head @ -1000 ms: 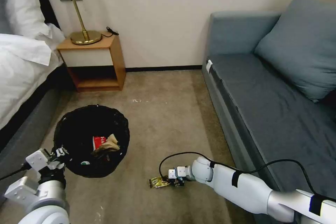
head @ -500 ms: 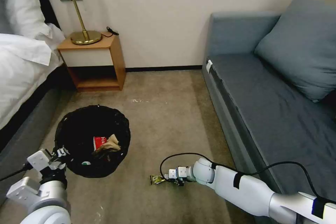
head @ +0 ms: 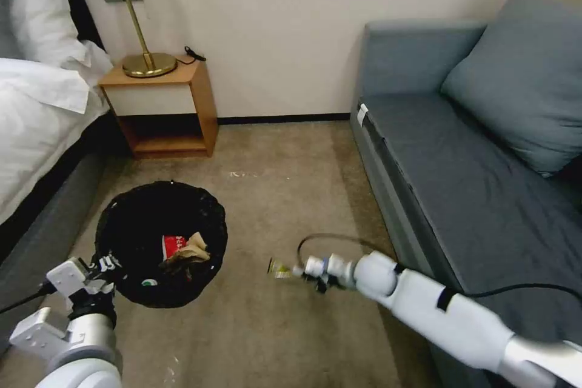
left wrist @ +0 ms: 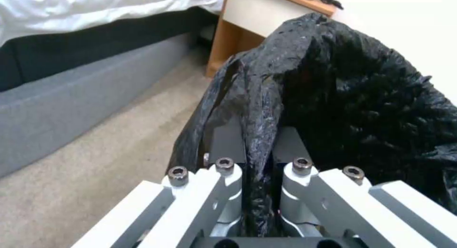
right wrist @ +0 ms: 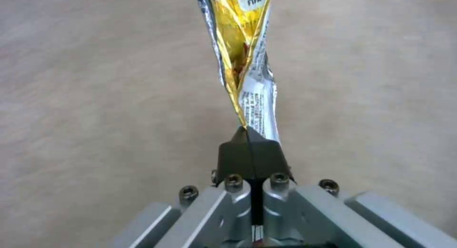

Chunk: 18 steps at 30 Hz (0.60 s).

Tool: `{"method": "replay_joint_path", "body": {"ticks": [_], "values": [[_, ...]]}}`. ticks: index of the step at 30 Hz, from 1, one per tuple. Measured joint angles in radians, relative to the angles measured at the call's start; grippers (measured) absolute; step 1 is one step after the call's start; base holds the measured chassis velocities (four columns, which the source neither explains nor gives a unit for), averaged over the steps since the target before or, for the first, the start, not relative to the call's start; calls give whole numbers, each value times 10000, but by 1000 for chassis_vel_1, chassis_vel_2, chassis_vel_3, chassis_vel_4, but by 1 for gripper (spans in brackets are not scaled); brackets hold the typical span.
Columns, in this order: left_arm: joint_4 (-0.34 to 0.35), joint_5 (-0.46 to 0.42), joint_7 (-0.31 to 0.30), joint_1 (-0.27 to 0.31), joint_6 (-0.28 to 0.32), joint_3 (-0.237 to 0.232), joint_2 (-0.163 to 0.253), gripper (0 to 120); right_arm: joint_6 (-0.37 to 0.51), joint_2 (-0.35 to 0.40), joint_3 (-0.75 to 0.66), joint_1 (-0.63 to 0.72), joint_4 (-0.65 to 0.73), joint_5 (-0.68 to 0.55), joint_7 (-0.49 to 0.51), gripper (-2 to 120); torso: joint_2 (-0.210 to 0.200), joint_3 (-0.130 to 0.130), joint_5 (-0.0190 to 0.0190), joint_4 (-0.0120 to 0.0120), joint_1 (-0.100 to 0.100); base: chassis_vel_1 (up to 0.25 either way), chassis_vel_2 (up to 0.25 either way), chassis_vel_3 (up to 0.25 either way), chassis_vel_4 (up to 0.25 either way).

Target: Pick up the trash bin, then pick up the garbage on the floor and place it into the trash bin.

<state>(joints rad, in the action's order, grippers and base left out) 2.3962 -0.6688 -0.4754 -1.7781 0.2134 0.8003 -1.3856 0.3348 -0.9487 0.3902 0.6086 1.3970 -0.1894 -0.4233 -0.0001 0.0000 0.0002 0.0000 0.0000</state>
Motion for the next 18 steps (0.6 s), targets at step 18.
{"method": "replay_joint_path", "body": {"ticks": [18], "values": [[261, -163, 4, -218, -123, -28, 283, 7, 614, 1896, -1048, -954, 4553, -5507, 2429, 0, 0, -1, -4, 0, 0, 0, 0, 0, 0]]}}
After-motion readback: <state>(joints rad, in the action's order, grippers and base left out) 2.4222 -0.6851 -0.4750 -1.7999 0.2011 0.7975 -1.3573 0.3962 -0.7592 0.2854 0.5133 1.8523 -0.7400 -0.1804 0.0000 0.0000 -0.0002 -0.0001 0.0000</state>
